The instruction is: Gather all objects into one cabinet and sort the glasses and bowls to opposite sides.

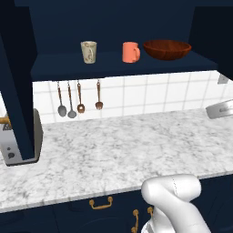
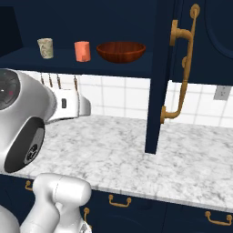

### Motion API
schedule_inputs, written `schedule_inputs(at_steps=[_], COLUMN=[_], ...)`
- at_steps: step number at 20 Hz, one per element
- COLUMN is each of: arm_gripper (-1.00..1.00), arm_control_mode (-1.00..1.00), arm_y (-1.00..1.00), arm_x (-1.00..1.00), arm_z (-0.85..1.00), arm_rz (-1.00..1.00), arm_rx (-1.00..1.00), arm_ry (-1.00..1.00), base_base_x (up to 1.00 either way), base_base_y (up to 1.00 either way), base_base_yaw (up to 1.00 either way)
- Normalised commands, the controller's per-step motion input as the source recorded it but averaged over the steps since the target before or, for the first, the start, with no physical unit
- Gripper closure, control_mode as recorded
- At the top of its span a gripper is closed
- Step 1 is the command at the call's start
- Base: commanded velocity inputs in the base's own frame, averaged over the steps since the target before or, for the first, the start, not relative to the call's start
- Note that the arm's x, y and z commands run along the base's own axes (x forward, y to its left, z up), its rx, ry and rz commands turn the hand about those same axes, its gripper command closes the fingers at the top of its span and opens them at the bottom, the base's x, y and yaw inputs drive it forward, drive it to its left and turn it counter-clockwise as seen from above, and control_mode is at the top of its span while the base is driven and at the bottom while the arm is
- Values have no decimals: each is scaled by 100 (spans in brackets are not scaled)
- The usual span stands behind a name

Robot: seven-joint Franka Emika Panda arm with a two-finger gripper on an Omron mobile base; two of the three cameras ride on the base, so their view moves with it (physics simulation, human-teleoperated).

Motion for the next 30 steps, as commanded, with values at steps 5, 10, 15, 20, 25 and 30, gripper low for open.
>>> schedule_inputs(at_steps=[5,10,15,20,25,30], arm_gripper=[-100,-100,-100,-100,-100,-100], arm_control_mode=[-100,-100,-100,-100,100,100], arm_y=[0,0,0,0,0,0], arm_x=[0,0,0,0,0,0], arm_z=[0,0,0,0,0,0], arm_rz=[0,0,0,0,0,0], arm_rx=[0,0,0,0,0,0], arm_ry=[0,0,0,0,0,0], base_base_x=[0,0,0,0,-65,-100], base_base_y=[0,0,0,0,-3,-4], base_base_yaw=[0,0,0,0,0,0])
